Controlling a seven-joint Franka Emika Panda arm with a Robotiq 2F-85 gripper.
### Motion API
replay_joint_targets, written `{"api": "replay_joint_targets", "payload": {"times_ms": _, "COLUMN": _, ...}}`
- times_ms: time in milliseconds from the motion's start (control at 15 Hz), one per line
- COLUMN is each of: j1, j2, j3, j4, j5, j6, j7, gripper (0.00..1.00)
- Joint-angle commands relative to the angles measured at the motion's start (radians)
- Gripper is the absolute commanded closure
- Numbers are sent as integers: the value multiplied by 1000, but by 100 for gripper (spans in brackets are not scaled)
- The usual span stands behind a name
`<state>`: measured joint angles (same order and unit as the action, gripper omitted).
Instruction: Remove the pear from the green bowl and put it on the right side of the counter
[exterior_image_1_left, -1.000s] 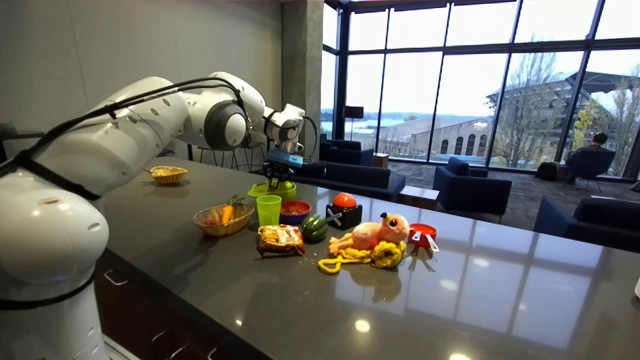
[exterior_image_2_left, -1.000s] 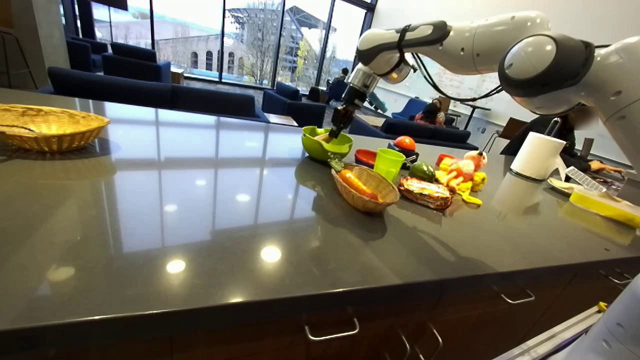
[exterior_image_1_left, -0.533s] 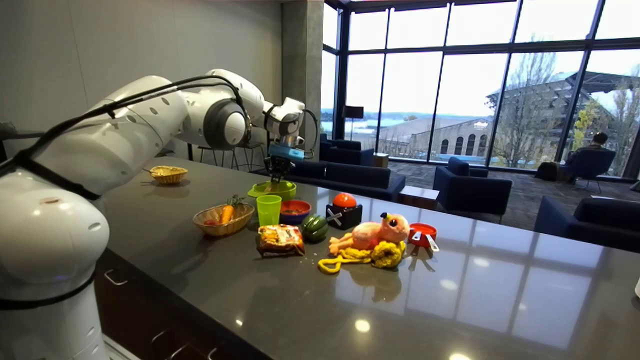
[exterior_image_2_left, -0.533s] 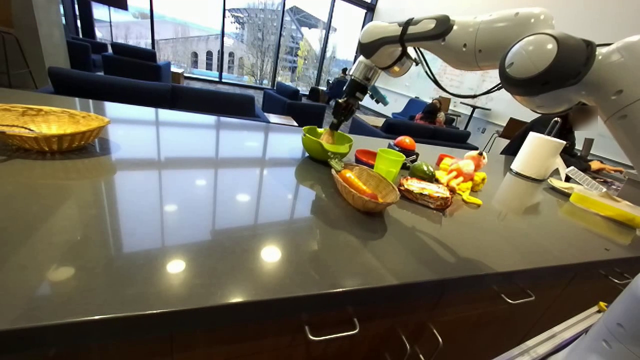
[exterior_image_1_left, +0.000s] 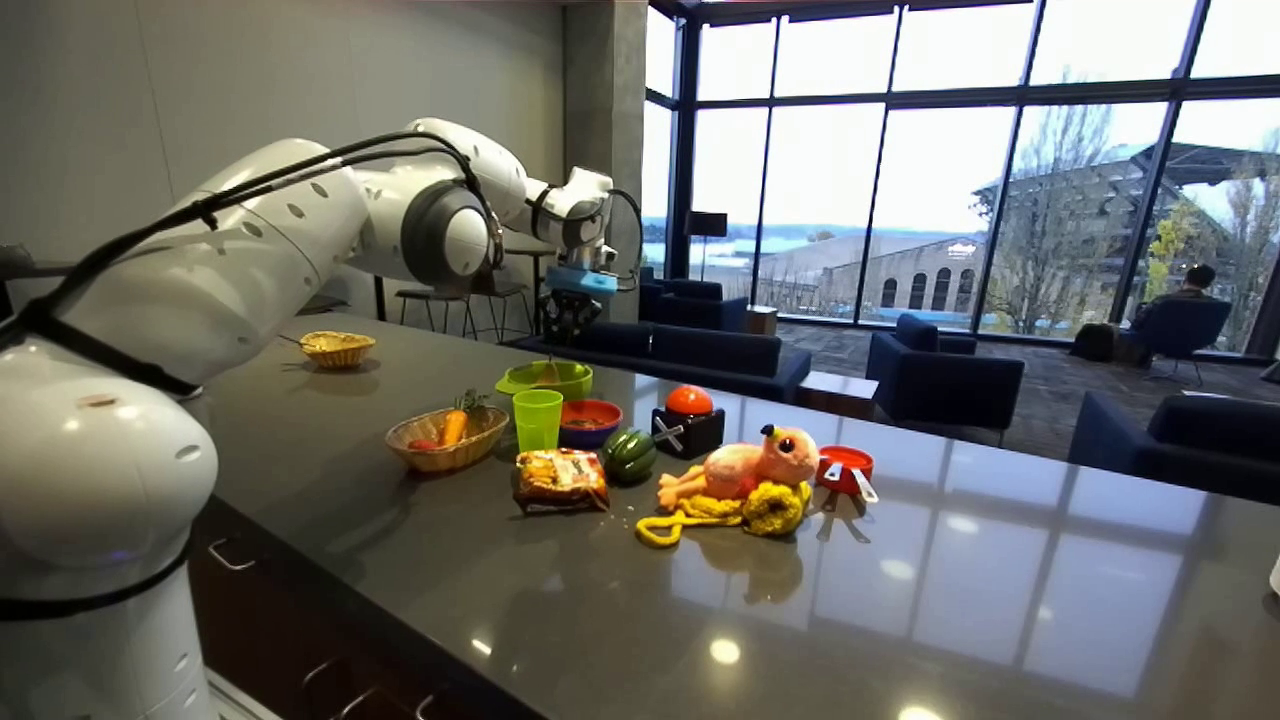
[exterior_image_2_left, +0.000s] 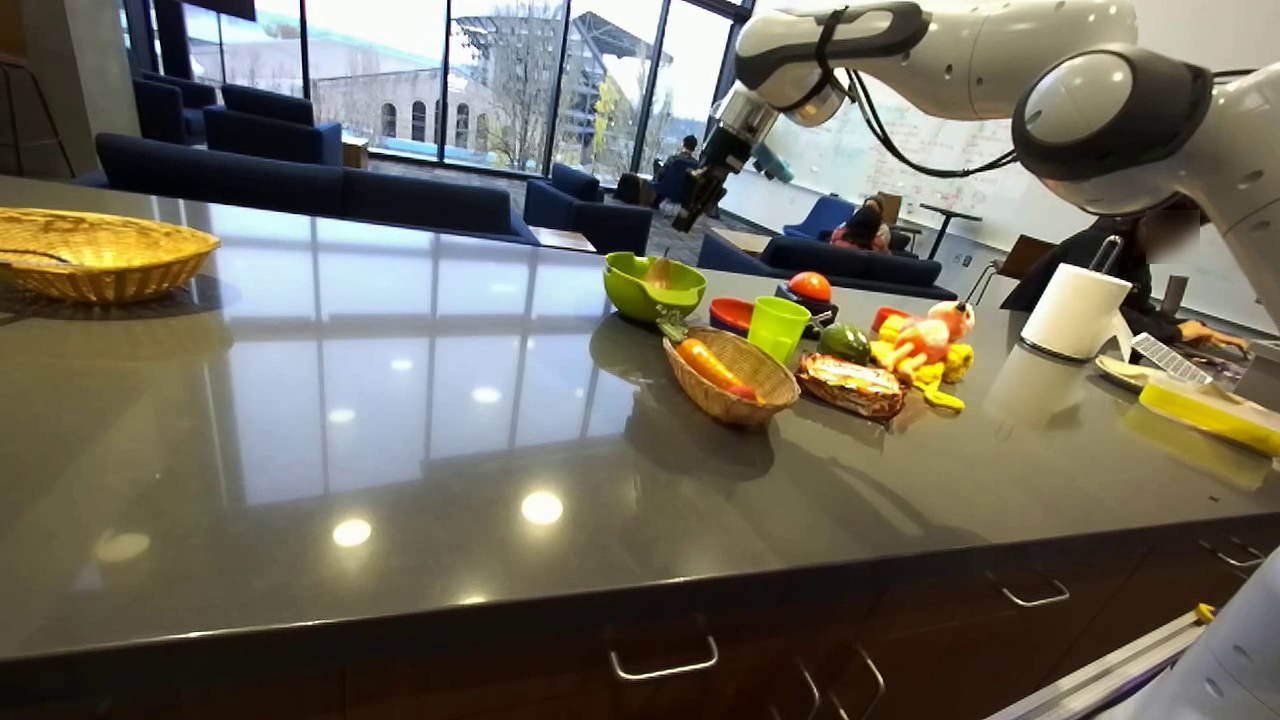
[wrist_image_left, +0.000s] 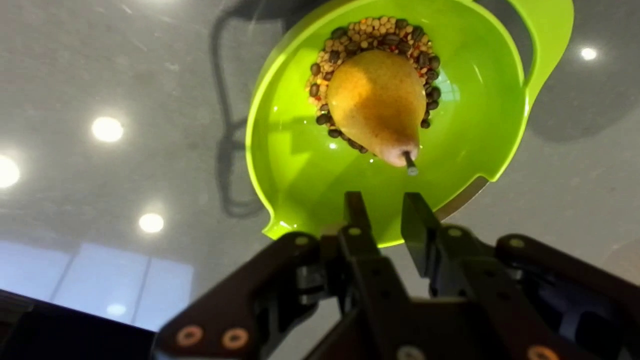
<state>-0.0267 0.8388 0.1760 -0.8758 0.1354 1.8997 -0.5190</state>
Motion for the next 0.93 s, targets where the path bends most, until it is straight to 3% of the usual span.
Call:
{"api": "replay_joint_targets", "payload": {"times_ms": 0, "j1": -5, "j2": -43, "j3": -15, "j4": -31, "j5": -12, "j6": 11, "j7": 8, "gripper": 93}}
{"api": "replay_joint_targets", "payload": {"times_ms": 67, "j1": -6, "j2": -42, "j3": -14, "j4": -32, "j5": -8, "j6": 10, "j7": 6, "gripper": 49}}
{"api": "replay_joint_targets", "payload": {"times_ms": 200, "j1": -9, "j2": -36, "j3": -7, "j4": -33, "j5": 1, "j6": 4, "j7": 4, "gripper": 42}}
{"api": "replay_joint_targets", "payload": {"times_ms": 600, "j1": 14, "j2": -24, "j3": 8, "j4": -48, "j5": 4, "j6": -7, "j7": 2, "gripper": 3}}
{"api": "replay_joint_targets", "payload": {"times_ms": 867, "j1": 39, "j2": -13, "j3": 3, "j4": -55, "j5": -2, "j6": -9, "j7": 4, "gripper": 0}}
